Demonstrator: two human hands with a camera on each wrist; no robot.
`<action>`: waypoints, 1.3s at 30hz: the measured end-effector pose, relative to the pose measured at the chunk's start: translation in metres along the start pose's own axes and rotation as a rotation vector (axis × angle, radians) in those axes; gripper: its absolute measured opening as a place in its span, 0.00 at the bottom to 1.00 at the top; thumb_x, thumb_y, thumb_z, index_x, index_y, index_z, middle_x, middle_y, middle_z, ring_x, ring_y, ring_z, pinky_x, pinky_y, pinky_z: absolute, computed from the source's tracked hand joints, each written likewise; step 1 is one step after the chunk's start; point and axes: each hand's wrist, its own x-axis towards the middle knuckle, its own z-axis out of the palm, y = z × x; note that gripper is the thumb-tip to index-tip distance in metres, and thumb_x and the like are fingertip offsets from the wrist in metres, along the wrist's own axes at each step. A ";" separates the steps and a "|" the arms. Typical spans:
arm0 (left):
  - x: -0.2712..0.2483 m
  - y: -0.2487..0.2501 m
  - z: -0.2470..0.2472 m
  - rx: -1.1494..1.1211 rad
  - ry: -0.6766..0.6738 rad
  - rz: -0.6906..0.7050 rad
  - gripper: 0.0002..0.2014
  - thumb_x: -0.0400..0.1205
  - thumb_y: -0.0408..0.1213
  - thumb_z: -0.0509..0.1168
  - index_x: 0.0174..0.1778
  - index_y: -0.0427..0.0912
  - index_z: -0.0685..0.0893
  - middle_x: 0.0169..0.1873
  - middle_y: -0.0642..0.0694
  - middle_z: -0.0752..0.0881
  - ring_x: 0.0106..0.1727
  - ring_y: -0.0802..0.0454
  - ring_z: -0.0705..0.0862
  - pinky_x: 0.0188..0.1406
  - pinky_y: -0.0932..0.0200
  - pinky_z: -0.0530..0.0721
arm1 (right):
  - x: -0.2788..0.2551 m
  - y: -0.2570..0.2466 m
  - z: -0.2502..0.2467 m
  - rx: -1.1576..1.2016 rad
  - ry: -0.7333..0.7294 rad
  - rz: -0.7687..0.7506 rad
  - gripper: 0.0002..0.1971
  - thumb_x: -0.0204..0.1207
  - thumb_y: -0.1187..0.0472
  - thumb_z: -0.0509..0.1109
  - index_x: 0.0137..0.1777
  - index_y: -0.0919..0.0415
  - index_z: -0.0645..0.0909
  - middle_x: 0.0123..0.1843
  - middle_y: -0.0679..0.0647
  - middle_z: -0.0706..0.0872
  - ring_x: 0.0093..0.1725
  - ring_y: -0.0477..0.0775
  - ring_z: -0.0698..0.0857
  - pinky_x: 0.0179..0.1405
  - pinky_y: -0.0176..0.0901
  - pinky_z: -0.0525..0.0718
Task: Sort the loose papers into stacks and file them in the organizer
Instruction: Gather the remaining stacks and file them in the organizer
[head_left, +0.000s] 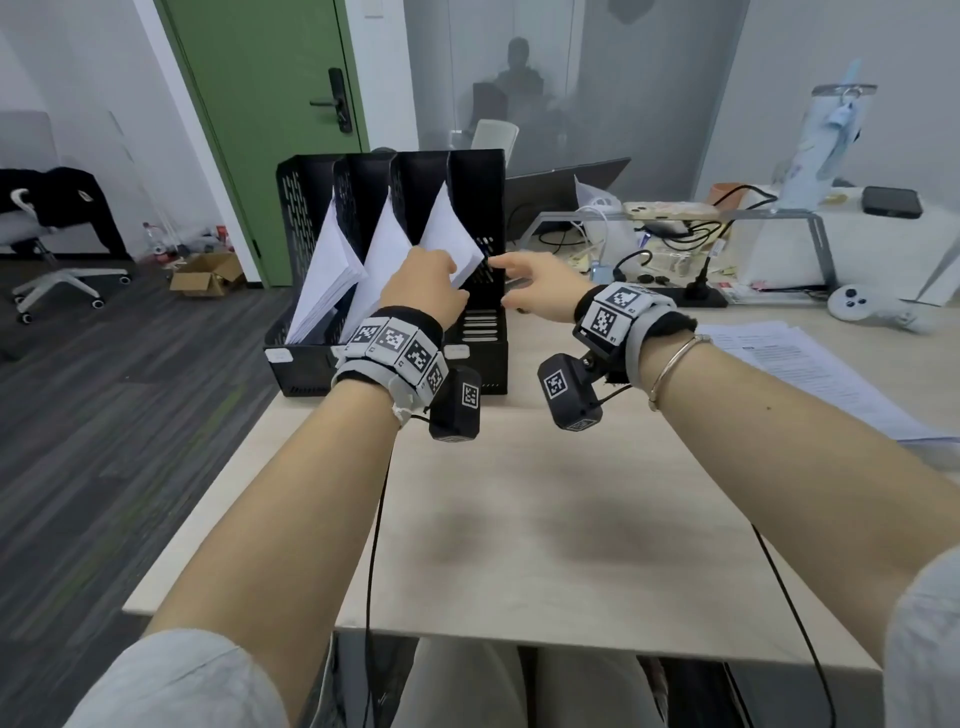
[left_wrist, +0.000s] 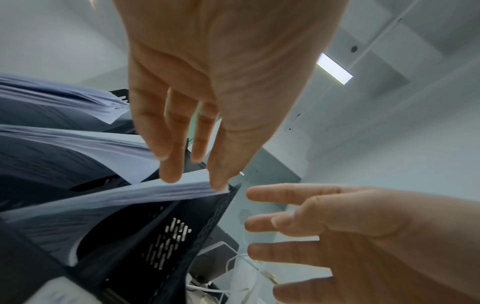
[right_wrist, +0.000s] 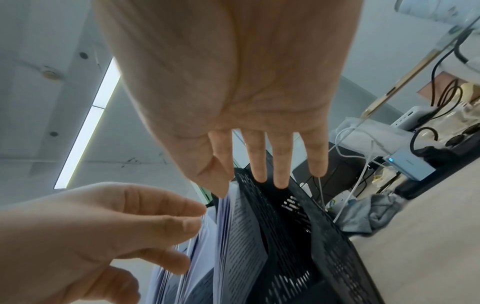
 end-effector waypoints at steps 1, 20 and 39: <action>-0.002 0.005 0.000 -0.007 -0.010 0.014 0.15 0.80 0.41 0.65 0.61 0.40 0.82 0.61 0.41 0.81 0.58 0.42 0.82 0.55 0.52 0.80 | -0.006 0.002 -0.005 0.017 0.001 0.010 0.27 0.76 0.65 0.67 0.76 0.54 0.71 0.75 0.59 0.75 0.72 0.54 0.76 0.71 0.51 0.76; -0.047 0.114 0.072 -0.436 -0.324 0.074 0.11 0.84 0.39 0.59 0.50 0.38 0.84 0.45 0.42 0.88 0.39 0.48 0.89 0.35 0.56 0.88 | -0.150 0.117 -0.071 -0.031 0.086 0.350 0.14 0.78 0.65 0.68 0.62 0.61 0.83 0.63 0.57 0.85 0.65 0.54 0.80 0.58 0.35 0.71; -0.064 0.205 0.151 -0.436 -0.551 0.058 0.09 0.82 0.37 0.59 0.55 0.41 0.81 0.49 0.43 0.85 0.47 0.47 0.87 0.44 0.51 0.90 | -0.226 0.284 -0.123 -0.091 0.409 0.915 0.28 0.67 0.64 0.74 0.69 0.54 0.78 0.72 0.58 0.77 0.66 0.60 0.79 0.59 0.39 0.75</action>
